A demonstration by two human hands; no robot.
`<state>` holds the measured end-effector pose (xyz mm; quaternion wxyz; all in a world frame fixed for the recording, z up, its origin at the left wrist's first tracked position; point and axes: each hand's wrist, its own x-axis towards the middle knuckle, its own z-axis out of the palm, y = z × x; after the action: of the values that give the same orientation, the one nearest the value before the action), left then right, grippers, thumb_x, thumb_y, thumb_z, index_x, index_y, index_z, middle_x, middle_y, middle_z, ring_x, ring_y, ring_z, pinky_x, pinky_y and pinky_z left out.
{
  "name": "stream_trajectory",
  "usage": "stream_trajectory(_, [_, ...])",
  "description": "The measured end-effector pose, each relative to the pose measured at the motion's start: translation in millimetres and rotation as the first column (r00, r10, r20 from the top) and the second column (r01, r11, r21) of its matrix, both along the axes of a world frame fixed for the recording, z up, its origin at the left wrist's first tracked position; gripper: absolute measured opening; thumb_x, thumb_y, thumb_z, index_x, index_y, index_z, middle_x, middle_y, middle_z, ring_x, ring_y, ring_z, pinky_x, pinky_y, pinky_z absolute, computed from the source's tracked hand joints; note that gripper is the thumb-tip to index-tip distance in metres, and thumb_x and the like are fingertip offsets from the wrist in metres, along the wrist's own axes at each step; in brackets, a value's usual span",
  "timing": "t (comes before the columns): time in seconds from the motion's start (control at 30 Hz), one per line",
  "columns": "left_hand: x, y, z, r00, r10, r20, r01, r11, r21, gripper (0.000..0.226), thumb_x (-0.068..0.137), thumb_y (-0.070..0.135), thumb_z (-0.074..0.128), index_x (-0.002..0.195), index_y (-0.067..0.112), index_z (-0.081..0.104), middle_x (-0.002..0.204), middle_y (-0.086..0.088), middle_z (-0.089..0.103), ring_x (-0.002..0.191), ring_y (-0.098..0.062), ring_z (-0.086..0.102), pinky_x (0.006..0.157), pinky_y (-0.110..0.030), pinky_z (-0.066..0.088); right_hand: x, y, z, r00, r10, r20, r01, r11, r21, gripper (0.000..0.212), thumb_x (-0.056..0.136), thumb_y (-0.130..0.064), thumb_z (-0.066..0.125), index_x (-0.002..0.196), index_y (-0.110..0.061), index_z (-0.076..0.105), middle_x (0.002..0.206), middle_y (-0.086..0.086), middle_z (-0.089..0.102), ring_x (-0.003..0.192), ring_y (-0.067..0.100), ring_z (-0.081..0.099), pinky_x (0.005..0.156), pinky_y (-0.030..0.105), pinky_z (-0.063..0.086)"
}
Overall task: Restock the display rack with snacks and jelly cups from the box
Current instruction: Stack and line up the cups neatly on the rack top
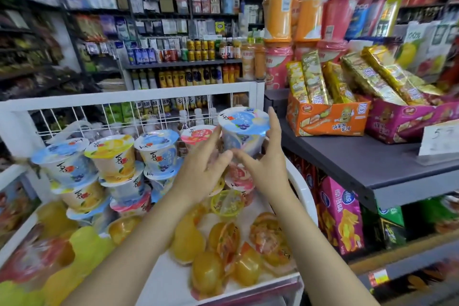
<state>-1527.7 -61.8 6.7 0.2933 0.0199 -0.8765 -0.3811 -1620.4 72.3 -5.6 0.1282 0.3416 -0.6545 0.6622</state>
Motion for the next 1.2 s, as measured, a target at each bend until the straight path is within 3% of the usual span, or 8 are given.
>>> stream_trajectory(0.17, [-46, -21, 35, 0.991, 0.114, 0.071, -0.097, 0.975, -0.200, 0.060, 0.102, 0.047, 0.042, 0.154, 0.043, 0.012, 0.151, 0.001, 0.042, 0.134, -0.019, 0.041, 0.107, -0.041, 0.037, -41, -21, 34, 0.991, -0.126, -0.036, 0.128, 0.989, 0.078, 0.110, 0.080, -0.030, 0.082, 0.157, -0.035, 0.005, 0.161, -0.006, 0.028, 0.141, 0.003, 0.032, 0.088, 0.015, 0.045])
stream_trajectory(0.33, [-66, -46, 19, 0.942, 0.253, 0.219, -0.137, 0.889, -0.436, 0.059, 0.103, 0.034, 0.038, 0.157, 0.033, 0.015, 0.148, -0.003, 0.045, 0.138, -0.027, 0.037, 0.111, -0.045, 0.028, -67, -46, 17, 0.976, -0.197, 0.092, 0.168, 0.952, 0.256, 0.112, 0.083, -0.040, 0.078, 0.158, -0.029, -0.005, 0.157, 0.003, 0.036, 0.134, 0.027, 0.048, 0.096, 0.041, 0.048])
stream_trajectory(0.5, [-67, -59, -9, 0.913, 0.382, 0.146, -0.230, 0.774, -0.590, 0.056, 0.104, 0.047, 0.034, 0.155, 0.023, 0.031, 0.160, 0.001, 0.032, 0.148, -0.020, 0.026, 0.121, -0.041, 0.017, -80, -56, 4, 0.952, -0.298, 0.068, 0.260, 0.907, 0.332, 0.100, 0.082, -0.045, 0.076, 0.156, -0.015, 0.017, 0.151, 0.009, 0.042, 0.137, 0.028, 0.042, 0.105, 0.051, 0.043])
stream_trajectory(0.63, [-68, -61, -14, 0.916, 0.388, 0.106, -0.254, 0.763, -0.594, 0.057, 0.104, 0.049, 0.034, 0.154, 0.023, 0.032, 0.160, 0.001, 0.032, 0.149, -0.019, 0.024, 0.120, -0.038, 0.011, -82, -62, -1, 0.961, -0.252, 0.110, 0.224, 0.950, 0.218, 0.085, 0.082, -0.035, 0.078, 0.148, -0.012, 0.030, 0.138, 0.008, 0.052, 0.129, 0.024, 0.049, 0.100, 0.042, 0.049])
stream_trajectory(0.87, [-71, -65, -17, 0.912, 0.393, 0.118, -0.247, 0.755, -0.608, 0.058, 0.103, 0.051, 0.034, 0.154, 0.025, 0.032, 0.160, 0.001, 0.032, 0.149, -0.018, 0.024, 0.121, -0.037, 0.012, -82, -62, -5, 0.955, -0.259, 0.147, 0.237, 0.959, 0.152, 0.071, 0.082, -0.028, 0.080, 0.138, -0.014, 0.039, 0.115, -0.009, 0.050, 0.101, 0.006, 0.054, 0.066, -0.001, 0.039])
stream_trajectory(1.03, [-68, -65, -14, 0.919, 0.371, 0.135, -0.217, 0.760, -0.613, 0.061, 0.102, 0.052, 0.036, 0.155, 0.023, 0.030, 0.162, 0.001, 0.028, 0.150, -0.019, 0.020, 0.121, -0.038, 0.010, -60, -58, -3, 0.956, -0.246, 0.161, 0.232, 0.967, 0.102, 0.083, 0.085, -0.024, 0.076, 0.151, -0.013, 0.026, 0.146, 0.005, 0.041, 0.133, 0.016, 0.043, 0.103, 0.023, 0.042])
stream_trajectory(1.13, [-54, -63, -14, 0.955, 0.286, 0.080, -0.184, 0.780, -0.598, 0.063, 0.100, 0.048, 0.042, 0.155, 0.022, 0.025, 0.165, 0.000, 0.014, 0.153, -0.019, 0.006, 0.124, -0.042, 0.003, -24, -45, -15, 0.948, -0.317, -0.014, 0.317, 0.943, 0.104, 0.076, 0.086, -0.020, 0.074, 0.148, -0.010, 0.031, 0.147, 0.006, 0.036, 0.136, 0.014, 0.034, 0.104, 0.018, 0.032])
stream_trajectory(1.2, [-33, -53, -23, 0.976, 0.206, -0.076, -0.210, 0.774, -0.598, 0.055, 0.099, 0.039, 0.047, 0.149, 0.018, 0.040, 0.160, -0.005, 0.029, 0.149, -0.024, 0.021, 0.122, -0.044, 0.015, -5, -34, -32, 0.953, -0.287, -0.101, 0.300, 0.943, 0.146, 0.052, 0.089, -0.017, 0.070, 0.135, -0.011, 0.048, 0.129, 0.002, 0.051, 0.119, 0.006, 0.047, 0.096, 0.010, 0.038])
